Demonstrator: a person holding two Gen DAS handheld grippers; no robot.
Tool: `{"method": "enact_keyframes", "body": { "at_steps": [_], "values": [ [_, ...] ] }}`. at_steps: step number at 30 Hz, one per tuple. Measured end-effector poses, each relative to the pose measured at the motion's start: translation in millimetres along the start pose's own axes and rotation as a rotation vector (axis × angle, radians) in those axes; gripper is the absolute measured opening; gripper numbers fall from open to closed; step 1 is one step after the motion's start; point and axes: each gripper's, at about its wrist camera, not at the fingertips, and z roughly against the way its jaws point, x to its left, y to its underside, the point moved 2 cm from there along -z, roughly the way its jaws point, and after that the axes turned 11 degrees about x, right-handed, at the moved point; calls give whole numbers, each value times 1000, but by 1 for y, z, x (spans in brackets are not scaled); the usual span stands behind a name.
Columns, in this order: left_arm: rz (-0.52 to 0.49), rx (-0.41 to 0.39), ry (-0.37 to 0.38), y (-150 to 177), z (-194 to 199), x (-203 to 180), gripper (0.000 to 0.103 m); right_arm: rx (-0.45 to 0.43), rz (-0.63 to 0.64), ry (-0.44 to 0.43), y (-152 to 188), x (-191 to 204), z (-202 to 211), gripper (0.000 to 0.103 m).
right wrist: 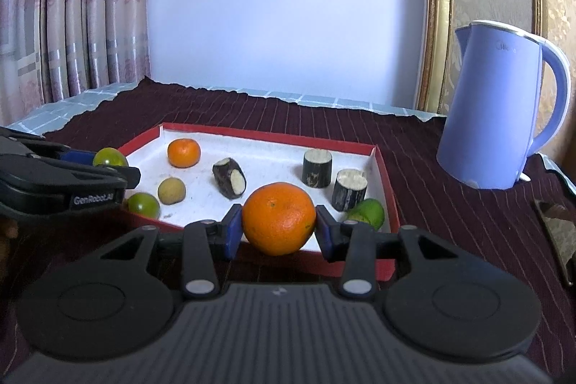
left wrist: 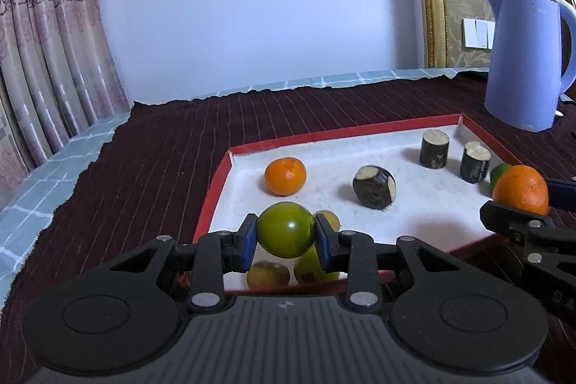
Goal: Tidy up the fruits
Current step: 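Carry the lime with the left tool while the right tool carries the mandarin over the tray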
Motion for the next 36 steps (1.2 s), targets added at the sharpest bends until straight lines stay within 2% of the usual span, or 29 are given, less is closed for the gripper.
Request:
{"method": "enact_keyframes", "body": {
  "at_steps": [12,24,36],
  "values": [
    [16,22,-41,-18,-18,2,32,-23,9,8,-17,2,-5,39],
    [25,38,-52,-27,-38,2,32,-30,30,20,-29,5,-13,39],
    [59,33,-51,-41,-57,6,32,-48,-32,33,-44,-13,-39,39]
  ]
}}
